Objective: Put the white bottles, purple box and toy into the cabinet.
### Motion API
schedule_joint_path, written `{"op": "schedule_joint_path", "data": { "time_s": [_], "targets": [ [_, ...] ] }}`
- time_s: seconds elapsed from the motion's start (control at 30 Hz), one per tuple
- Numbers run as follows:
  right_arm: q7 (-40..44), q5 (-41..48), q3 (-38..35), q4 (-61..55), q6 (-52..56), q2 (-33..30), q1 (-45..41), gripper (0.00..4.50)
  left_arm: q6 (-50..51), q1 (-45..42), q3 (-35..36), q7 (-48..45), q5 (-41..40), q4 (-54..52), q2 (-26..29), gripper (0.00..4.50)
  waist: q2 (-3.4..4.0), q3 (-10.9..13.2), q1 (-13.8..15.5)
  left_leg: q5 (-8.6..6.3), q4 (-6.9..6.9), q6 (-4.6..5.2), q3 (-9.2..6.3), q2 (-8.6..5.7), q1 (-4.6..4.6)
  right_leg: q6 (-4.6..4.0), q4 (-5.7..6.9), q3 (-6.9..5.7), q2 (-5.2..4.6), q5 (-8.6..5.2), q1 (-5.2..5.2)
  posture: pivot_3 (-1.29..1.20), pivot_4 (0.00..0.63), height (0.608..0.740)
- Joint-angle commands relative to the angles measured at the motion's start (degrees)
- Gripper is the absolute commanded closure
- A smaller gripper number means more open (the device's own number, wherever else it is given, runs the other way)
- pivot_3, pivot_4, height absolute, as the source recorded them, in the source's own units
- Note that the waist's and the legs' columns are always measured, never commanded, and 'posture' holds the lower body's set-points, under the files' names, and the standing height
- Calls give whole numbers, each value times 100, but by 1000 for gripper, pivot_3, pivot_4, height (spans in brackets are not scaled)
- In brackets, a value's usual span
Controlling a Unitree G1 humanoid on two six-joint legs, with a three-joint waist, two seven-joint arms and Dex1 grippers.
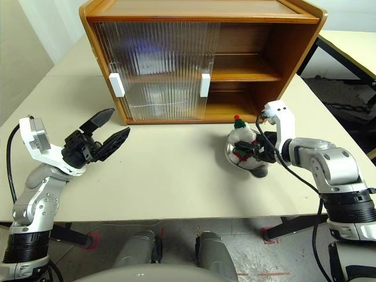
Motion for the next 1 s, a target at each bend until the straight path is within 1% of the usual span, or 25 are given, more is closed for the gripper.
{"op": "schedule_joint_path", "data": {
  "time_s": [0.03,0.1,0.17,0.23,0.27,0.37,0.5,0.77,1.0],
  "targets": [
    [182,104,-138,80,171,-196,-92,2317,-34,6,-45,-61,66,91,4,0,0,0,-1,0,0,0,0,0,0,0,0,0,0,0,0,148,0,740],
    [293,183,-261,117,236,-338,-210,3045,-33,-1,-42,-62,78,103,5,0,0,0,1,0,0,0,0,0,0,0,-1,0,0,0,0,145,0,740],
    [366,254,-351,156,292,-408,-323,3532,-28,-4,-40,-64,81,109,7,0,0,0,-2,0,0,0,1,-1,-1,0,-2,0,0,1,0,144,0,740],
    [457,470,-545,199,499,-432,-551,3861,-24,-16,-35,-69,82,127,15,0,0,0,-9,0,0,0,1,-1,0,1,-2,1,0,1,0,142,0,740],
    [499,652,-718,253,665,-433,-805,3939,-18,-29,-27,-71,81,140,24,0,0,0,-13,0,0,0,1,0,0,0,-2,1,1,1,0,142,0,740],
    [454,972,-1069,434,956,-367,-1457,3978,-4,-52,-6,-75,76,162,46,0,8,3,-20,0,0,0,2,0,1,-2,-1,3,3,7,-3,141,0,740],
    [11,1117,-1483,773,764,129,-2281,3982,16,-49,-1,-77,81,164,78,0,4,2,-14,0,-1,0,0,3,2,-3,-2,-1,4,7,-1,145,0,740],
    [-573,601,-1450,1327,-389,674,-2554,3992,57,-49,-60,-10,97,101,80,0,-2,-3,7,0,-4,0,1,-4,-17,-21,-10,-6,-11,18,-10,151,0,740],
    [-1023,113,-1494,2168,-1918,1116,-3002,3997,104,-56,-153,111,128,-29,69,0,2,-3,-29,0,-6,0,1,1,-12,-29,-4,-6,-7,22,-11,155,0,740]
  ]
}}
